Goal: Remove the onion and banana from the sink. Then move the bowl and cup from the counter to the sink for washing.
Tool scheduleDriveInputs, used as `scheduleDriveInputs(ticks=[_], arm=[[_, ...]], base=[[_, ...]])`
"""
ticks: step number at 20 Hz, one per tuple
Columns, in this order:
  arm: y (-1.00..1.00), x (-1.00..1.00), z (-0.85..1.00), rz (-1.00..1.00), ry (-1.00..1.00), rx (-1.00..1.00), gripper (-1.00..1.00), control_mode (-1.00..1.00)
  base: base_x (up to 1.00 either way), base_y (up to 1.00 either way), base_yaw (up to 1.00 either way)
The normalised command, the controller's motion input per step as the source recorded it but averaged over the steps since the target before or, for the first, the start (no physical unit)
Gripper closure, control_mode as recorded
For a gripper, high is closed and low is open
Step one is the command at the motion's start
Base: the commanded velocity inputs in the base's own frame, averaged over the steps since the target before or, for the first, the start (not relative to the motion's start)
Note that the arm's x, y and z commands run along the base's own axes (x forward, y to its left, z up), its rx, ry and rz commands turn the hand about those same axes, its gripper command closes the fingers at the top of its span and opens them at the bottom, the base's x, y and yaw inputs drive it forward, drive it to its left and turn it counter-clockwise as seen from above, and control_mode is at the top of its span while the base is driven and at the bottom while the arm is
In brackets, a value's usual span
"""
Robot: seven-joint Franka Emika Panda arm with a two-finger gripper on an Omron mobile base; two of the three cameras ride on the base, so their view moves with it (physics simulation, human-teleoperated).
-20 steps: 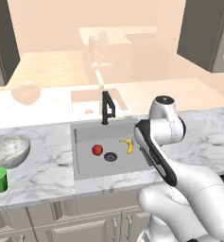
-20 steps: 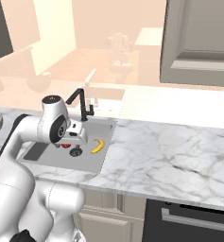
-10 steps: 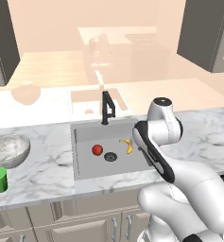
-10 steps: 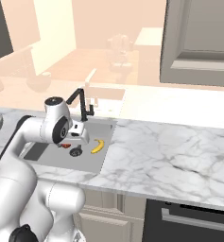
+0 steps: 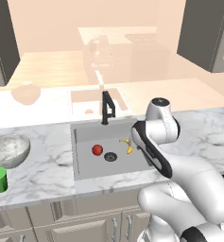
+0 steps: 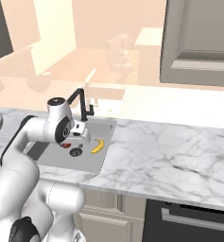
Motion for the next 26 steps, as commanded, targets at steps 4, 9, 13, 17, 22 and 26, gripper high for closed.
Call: scheduleDriveInputs(ticks=[4, 9, 13, 17, 22, 26], arm=[[0.0, 0.16, -0.06, 0.0, 0.0, 0.0, -1.0, -1.0], [-0.01, 0.15, -0.08, 0.0, 0.0, 0.0, -1.0, -1.0], [-0.01, 0.15, -0.08, 0.0, 0.0, 0.0, -1.0, -1.0], [-0.03, 0.13, -0.09, 0.0, 0.0, 0.0, -1.0, -1.0], [-0.09, 0.05, -0.07, 0.0, 0.0, 0.0, -1.0, -1.0], [-0.08, 0.03, -0.06, 0.0, 0.0, -0.01, -1.0, -1.0]], base=[[0.0, 0.0, 0.0], [0.0, 0.0, 0.0], [0.0, 0.0, 0.0], [0.0, 0.0, 0.0], [0.0, 0.0, 0.0], [0.0, 0.0, 0.0]])
